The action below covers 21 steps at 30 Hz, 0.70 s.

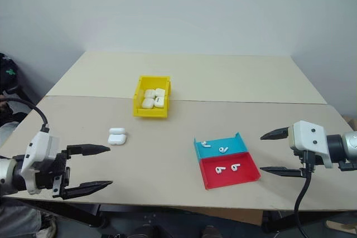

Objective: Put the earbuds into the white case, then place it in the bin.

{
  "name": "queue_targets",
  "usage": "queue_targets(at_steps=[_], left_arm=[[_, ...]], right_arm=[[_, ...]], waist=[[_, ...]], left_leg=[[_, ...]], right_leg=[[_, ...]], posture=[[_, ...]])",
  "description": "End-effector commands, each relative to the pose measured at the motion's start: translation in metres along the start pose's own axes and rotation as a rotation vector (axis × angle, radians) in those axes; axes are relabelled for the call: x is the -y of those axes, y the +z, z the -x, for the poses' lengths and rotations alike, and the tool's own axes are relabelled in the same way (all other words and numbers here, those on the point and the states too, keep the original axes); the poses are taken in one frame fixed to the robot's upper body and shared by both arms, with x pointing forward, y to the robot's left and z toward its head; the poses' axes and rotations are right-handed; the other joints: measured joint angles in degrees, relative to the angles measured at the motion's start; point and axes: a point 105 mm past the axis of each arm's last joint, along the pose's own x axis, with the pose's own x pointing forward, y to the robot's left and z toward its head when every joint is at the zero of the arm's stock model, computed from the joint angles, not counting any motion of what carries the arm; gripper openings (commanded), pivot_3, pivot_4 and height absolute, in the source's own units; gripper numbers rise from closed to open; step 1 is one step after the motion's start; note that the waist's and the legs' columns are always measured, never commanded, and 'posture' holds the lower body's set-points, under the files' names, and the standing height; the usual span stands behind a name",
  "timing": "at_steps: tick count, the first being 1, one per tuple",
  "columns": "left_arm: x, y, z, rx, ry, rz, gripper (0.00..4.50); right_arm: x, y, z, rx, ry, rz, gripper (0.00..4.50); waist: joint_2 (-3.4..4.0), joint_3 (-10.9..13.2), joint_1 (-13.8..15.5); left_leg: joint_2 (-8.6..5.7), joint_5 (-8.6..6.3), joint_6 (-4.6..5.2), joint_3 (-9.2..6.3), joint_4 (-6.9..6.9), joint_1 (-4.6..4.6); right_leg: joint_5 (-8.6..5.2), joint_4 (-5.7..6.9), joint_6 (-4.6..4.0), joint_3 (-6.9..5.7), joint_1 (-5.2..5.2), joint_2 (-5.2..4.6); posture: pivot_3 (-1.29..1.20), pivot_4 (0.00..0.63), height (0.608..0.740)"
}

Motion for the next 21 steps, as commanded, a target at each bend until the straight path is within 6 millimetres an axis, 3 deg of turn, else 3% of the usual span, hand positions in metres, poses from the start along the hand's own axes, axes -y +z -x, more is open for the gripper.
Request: queue_targets(at_steps=[1, 8, 13, 21], left_arm=[[0.0, 0.008, 0.002, 0.0, -0.015, -0.029, 4.5], [-0.011, 0.011, 0.0, -0.016, 0.1, -0.053, 4.5], [-0.016, -0.003, 0.0, -0.148, 0.186, -0.076, 4.5], [-0.044, -0.004, 0.004, -0.246, 0.415, 0.078, 4.5]], right_arm=[[0.005, 0.009, 0.006, 0.017, -0.028, 0.043, 4.46], [0.006, 0.009, 0.006, 0.018, -0.034, 0.047, 4.46], [0.007, 0.007, 0.004, 0.013, -0.035, 0.044, 4.46], [0.014, 0.008, -0.002, 0.019, -0.047, 0.043, 4.46]], waist=[[0.0, 0.0, 0.0], [0.0, 0.0, 0.0], [0.0, 0.0, -0.1], [-0.01, 0.0, -0.1]], left_leg=[[0.0, 0.0, 0.0, 0.0, 0.0, 0.0], [0.0, 0.0, 0.0, 0.0, 0.0, 0.0], [0.0, 0.0, 0.0, 0.0, 0.0, 0.0], [-0.01, 0.0, 0.0, -0.01, 0.0, 0.02]], right_leg=[[0.0, 0.0, 0.0, 0.0, 0.0, 0.0], [0.0, 0.0, 0.0, 0.0, 0.01, 0.0], [0.0, 0.0, 0.0, 0.0, 0.01, 0.01], [0.01, 0.01, 0.02, 0.0, 0.03, 0.0]], posture=[[0.0, 0.15, 0.74], [0.0, 0.15, 0.74], [0.0, 0.15, 0.74], [0.0, 0.15, 0.74]])
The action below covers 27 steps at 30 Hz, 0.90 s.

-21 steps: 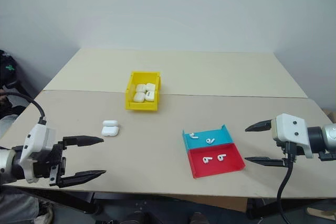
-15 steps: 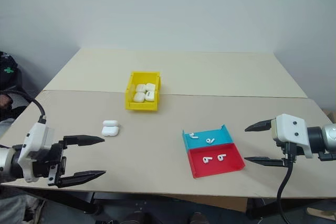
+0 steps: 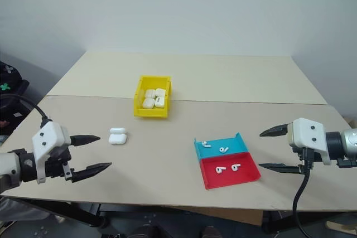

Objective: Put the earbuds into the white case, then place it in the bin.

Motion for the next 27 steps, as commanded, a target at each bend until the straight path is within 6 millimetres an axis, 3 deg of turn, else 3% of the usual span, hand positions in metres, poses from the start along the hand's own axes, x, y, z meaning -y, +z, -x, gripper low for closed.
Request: queue_targets(at_steps=[1, 6, 12, 19, 27], left_arm=[[-0.011, 0.01, -0.002, -0.05, 0.12, 0.017, 4.5], [-0.036, 0.006, -0.008, -0.177, 0.321, 0.088, 4.5], [-0.049, 0.012, -0.027, -0.279, 0.425, 0.214, 4.5], [-0.068, 0.003, -0.053, -0.328, 0.483, 0.425, 4.5], [-0.069, 0.015, -0.086, -0.372, 0.431, 0.676, 4.5]], right_arm=[[0.006, 0.007, -0.001, 0.013, -0.029, 0.031, 4.46], [0.003, 0.004, -0.006, 0.004, -0.034, 0.023, 4.46], [0.001, 0.004, -0.014, 0.01, -0.042, 0.014, 4.46], [-0.003, 0.001, -0.021, 0.004, -0.051, -0.016, 4.46], [-0.005, -0.002, -0.029, 0.004, -0.051, -0.028, 4.46]], waist=[[-0.01, 0.0, 0.0], [-0.03, 0.0, 0.2], [-0.1, 0.0, 0.3], [-0.14, 0.1, -0.1], [-0.23, 0.0, 0.3]], left_leg=[[0.0, 0.0, 0.0, 0.0, 0.0, -0.01], [-0.03, 0.0, 0.0, -0.02, 0.0, -0.01], [-0.07, 0.01, 0.0, -0.08, 0.03, -0.01], [-0.09, 0.01, 0.01, -0.17, 0.03, -0.02], [-0.15, 0.02, 0.01, -0.2, 0.08, -0.01]], right_leg=[[0.0, 0.0, 0.0, 0.0, -0.01, 0.0], [0.18, 0.02, 0.32, 0.0, 0.04, 0.01], [0.26, 0.03, 0.45, 0.0, 0.07, 0.04], [0.27, 0.07, 0.44, 0.02, 0.07, 0.02], [0.49, 0.12, 0.16, 0.02, 0.1, -0.01]], posture=[[0.0, 0.15, 0.74], [0.0, 0.15, 0.74], [0.0, 0.15, 0.74], [0.0, 0.15, 0.74], [0.0, 0.15, 0.74]])
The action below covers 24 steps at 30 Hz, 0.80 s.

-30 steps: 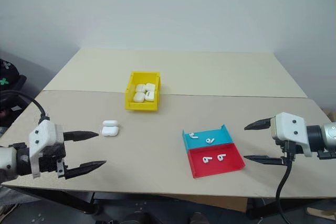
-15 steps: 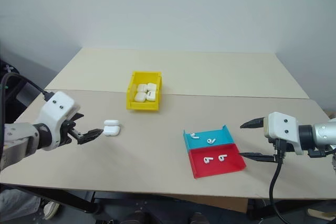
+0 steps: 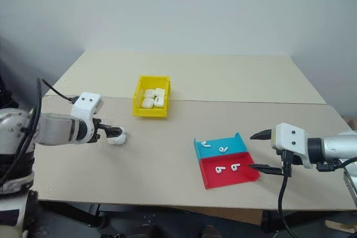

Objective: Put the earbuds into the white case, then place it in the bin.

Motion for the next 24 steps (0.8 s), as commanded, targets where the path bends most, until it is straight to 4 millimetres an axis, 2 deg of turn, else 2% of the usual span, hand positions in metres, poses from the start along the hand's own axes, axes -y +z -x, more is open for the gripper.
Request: queue_targets(at_steps=[1, 3, 8, 13, 24], left_arm=[[0.013, 0.012, 0.001, 0.0, -0.008, 0.11, 4.5], [0.019, 0.012, 0.003, -0.013, 0.032, 0.147, 4.5], [0.018, 0.004, -0.001, -0.022, 0.169, 0.196, 4.5], [0.022, 0.0, -0.007, -0.048, 0.185, 0.216, 4.5], [0.009, -0.008, -0.015, -0.13, 0.222, 0.209, 4.5]], right_arm=[[0.003, 0.005, 0.001, 0.001, -0.019, 0.032, 4.46], [0.002, 0.004, 0.003, -0.005, -0.019, 0.033, 4.46], [0.0, 0.001, 0.007, -0.02, -0.02, 0.022, 4.46], [-0.001, -0.001, 0.007, -0.028, -0.016, 0.02, 4.46], [-0.001, -0.004, 0.007, -0.048, -0.013, 0.019, 4.46]], waist=[[0.0, 0.0, 0.2], [-0.02, 0.0, 0.1], [-0.01, 0.0, 0.6], [-0.03, 0.0, 1.1], [-0.03, 0.0, 1.0]], left_leg=[[-0.02, 0.0, 0.0, 0.0, 0.0, 0.0], [-0.01, 0.0, -0.01, 0.0, 0.0, -0.01], [-0.09, 0.04, -0.11, 0.02, -0.01, 0.02], [-0.1, 0.17, -0.31, 0.01, -0.01, 0.06], [-0.11, 0.18, -0.32, 0.0, -0.05, 0.03]], right_leg=[[0.02, 0.01, -0.02, 0.0, 0.0, -0.01], [0.04, 0.0, -0.04, 0.05, -0.02, -0.04], [0.07, 0.06, -0.08, 0.09, -0.01, -0.07], [0.11, 0.01, -0.08, 0.05, 0.05, -0.04], [0.11, -0.08, -0.07, 0.02, 0.06, -0.04]], posture=[[0.0, 0.15, 0.74], [0.0, 0.15, 0.74], [0.0, 0.15, 0.74], [0.0, 0.15, 0.74], [0.0, 0.15, 0.74]])
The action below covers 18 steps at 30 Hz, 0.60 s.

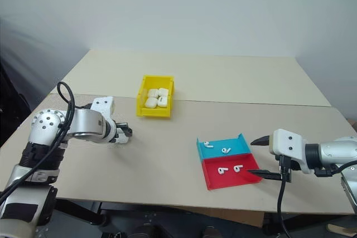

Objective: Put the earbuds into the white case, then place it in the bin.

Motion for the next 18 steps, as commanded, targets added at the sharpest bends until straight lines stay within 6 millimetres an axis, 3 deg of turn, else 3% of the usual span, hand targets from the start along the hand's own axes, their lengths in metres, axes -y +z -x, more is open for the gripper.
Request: queue_targets(at_steps=[1, 18], left_arm=[[-0.003, 0.0081, 0.0056, 0.017, -0.002, -0.022, 4.5], [-0.0032, 0.016, -0.0027, -0.007, 0.008, -0.111, 4.5]], right_arm=[[0.0059, 0.007, 0.0075, -0.008, -0.028, 0.041, 4.46], [0.0049, 0.0048, 0.0062, -0.02, -0.052, 0.028, 4.46]], waist=[[0.0, 0.0, 0.0], [-0.01, 0.0, 0.0]], left_leg=[[0.0, 0.0, 0.0, 0.0, 0.0, 0.0], [0.0, 0.0, 0.0, -0.01, 0.0, -0.04]], right_leg=[[0.0, 0.0, 0.0, 0.0, 0.0, 0.0], [0.0, -0.02, 0.0, -0.04, -0.03, 0.01]], posture=[[0.0, 0.15, 0.74], [0.0, 0.15, 0.74]])
